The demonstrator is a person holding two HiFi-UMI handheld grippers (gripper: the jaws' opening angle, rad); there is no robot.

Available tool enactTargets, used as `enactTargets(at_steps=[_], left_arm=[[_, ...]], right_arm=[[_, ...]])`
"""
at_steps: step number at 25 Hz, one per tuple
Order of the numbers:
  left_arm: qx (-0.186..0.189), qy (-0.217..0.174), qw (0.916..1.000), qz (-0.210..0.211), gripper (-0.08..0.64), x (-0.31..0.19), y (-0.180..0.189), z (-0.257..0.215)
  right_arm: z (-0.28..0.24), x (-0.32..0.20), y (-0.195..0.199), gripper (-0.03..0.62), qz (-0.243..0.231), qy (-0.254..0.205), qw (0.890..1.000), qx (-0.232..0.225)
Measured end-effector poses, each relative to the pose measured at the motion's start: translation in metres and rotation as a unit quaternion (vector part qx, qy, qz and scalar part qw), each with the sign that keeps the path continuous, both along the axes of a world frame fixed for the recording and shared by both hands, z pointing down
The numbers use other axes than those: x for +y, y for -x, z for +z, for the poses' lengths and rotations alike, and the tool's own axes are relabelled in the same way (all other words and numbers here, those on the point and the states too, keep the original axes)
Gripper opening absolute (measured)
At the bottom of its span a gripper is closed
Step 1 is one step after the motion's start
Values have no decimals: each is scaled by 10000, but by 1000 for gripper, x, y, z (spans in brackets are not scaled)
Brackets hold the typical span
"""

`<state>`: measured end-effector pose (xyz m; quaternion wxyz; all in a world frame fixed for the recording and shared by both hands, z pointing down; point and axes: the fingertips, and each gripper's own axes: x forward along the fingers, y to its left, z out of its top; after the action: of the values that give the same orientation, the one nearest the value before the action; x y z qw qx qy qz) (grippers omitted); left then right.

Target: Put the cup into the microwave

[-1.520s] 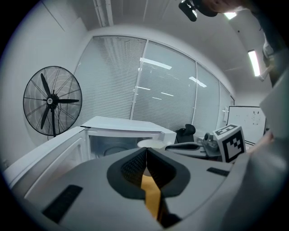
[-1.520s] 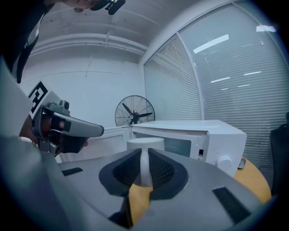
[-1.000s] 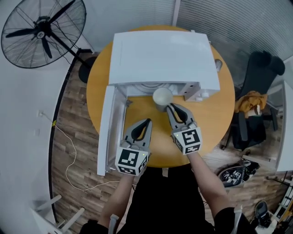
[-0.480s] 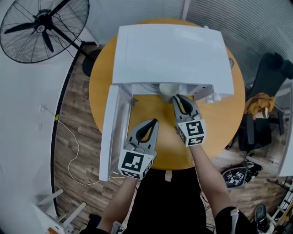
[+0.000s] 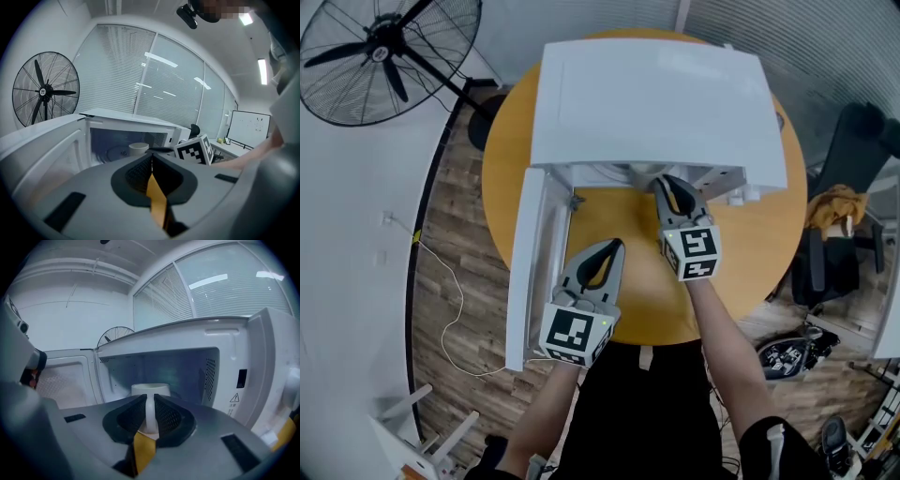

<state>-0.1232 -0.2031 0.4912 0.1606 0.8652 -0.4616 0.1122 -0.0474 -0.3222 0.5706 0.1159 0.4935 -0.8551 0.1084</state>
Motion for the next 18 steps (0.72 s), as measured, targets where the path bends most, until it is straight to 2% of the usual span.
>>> enactTargets(at_steps=[5,18], left_arm=[[-5,-1,10000,7,-2,0,2,0],[-33,18,10000,-10,-2,1,3,0]], right_arm=[[7,-4,2,60,58,-11,10000,58],[23,-20,-1,66,232,44,9982,546]])
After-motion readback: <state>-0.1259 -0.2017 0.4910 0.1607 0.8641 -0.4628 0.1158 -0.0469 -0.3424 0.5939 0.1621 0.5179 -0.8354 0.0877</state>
